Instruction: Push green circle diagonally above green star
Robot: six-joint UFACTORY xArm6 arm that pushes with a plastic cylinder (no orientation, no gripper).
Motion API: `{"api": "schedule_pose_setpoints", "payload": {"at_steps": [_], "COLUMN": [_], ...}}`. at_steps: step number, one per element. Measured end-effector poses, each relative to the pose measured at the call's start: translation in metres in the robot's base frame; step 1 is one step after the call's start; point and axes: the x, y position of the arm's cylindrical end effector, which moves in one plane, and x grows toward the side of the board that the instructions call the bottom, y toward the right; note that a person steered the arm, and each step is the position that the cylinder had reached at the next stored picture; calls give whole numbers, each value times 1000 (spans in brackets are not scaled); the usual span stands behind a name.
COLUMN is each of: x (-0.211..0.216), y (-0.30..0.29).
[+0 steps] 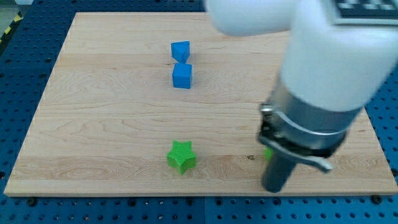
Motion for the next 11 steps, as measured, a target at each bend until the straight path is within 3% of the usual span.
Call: {"api": "schedule_pose_setpoints", "payload": {"at_steps": [1, 2, 4, 6, 7, 8, 11], "x": [-9, -32, -44, -25, -36, -70, -81], "y": [35, 26, -87, -9, 35, 40, -96]}}
